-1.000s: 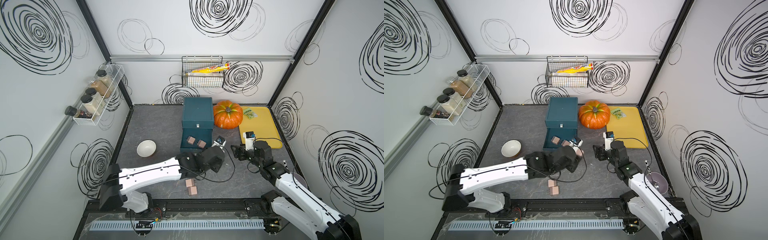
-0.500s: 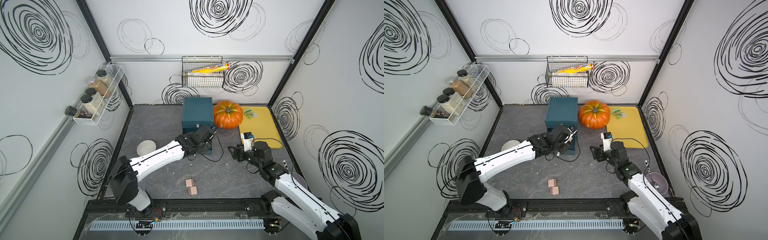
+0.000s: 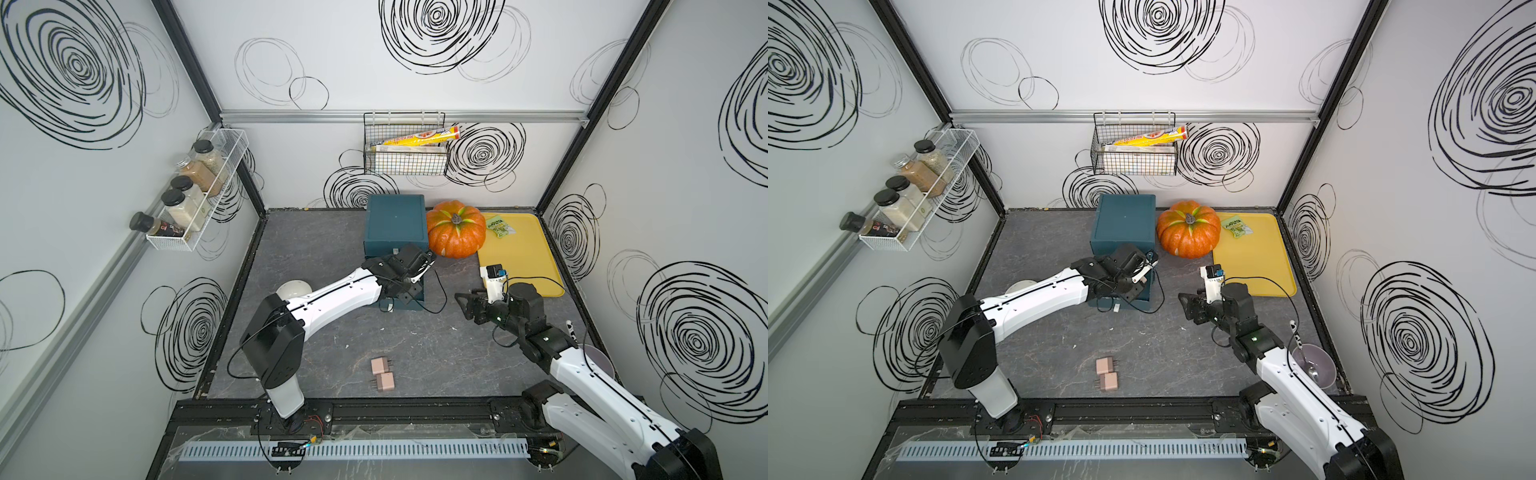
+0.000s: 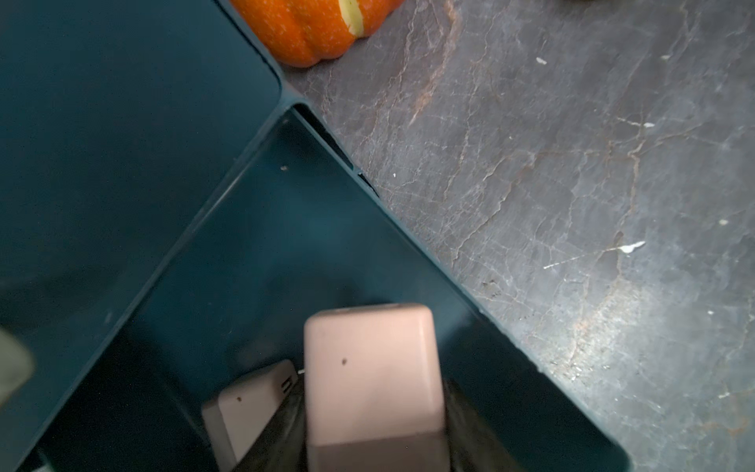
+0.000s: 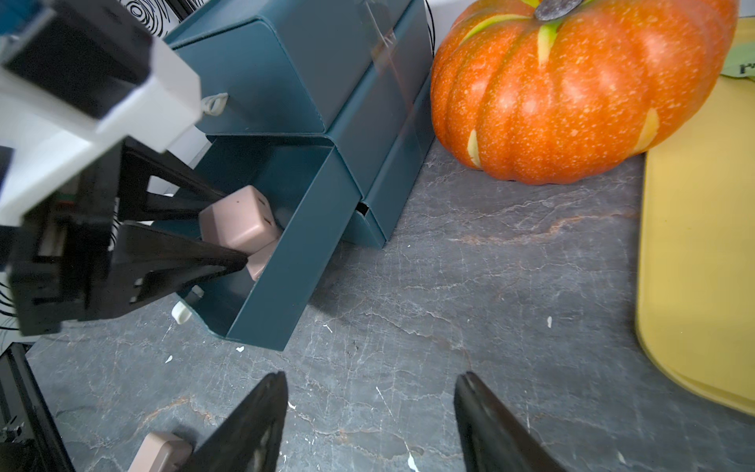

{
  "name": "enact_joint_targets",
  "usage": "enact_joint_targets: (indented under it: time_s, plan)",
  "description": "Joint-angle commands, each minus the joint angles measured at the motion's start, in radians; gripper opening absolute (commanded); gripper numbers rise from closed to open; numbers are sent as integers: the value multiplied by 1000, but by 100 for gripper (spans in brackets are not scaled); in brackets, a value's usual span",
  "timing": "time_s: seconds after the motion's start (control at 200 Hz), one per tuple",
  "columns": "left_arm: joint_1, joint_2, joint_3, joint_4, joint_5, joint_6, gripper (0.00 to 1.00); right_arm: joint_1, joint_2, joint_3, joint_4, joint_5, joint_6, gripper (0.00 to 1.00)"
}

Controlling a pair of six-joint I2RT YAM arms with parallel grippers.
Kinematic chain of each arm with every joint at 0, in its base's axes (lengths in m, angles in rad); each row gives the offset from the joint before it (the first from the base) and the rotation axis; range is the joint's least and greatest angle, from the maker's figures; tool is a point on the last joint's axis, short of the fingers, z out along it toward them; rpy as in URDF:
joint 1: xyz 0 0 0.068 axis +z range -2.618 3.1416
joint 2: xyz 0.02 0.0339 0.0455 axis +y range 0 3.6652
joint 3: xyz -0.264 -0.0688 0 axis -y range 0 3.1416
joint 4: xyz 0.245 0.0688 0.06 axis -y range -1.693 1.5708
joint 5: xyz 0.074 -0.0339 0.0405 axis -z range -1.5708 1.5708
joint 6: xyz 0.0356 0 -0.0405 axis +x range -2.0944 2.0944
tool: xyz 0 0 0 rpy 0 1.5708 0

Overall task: Place the plugs into the drawer by color
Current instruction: Place the plug in the drawer.

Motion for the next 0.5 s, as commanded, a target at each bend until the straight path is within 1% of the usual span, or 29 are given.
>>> enact_joint_targets:
  time_s: [0.0, 0.07, 0.13, 0.215, 0.315, 0.431, 0.491]
  plan:
    - [30, 20, 33, 20, 33, 11, 13, -4, -9, -10, 32, -13, 3, 69]
    - [35, 37, 39, 18, 38, 9, 18, -4, -4, -8, 33, -14, 4, 69]
    - [35, 53, 42, 21, 21, 6, 19, -4, -2, -8, 32, -17, 3, 69]
    - [38, 66, 44, 31, 44, 4, 21, -3, -4, -8, 34, -19, 2, 70]
    - [38, 73, 47, 37, 41, -10, 32, -4, -7, -9, 32, -13, 2, 70]
    - [37, 68, 48, 45, 51, -15, 40, -4, -7, -8, 30, -7, -1, 70]
    - [38, 61, 44, 47, 32, -18, 43, -4, -4, -9, 29, -5, -1, 70]
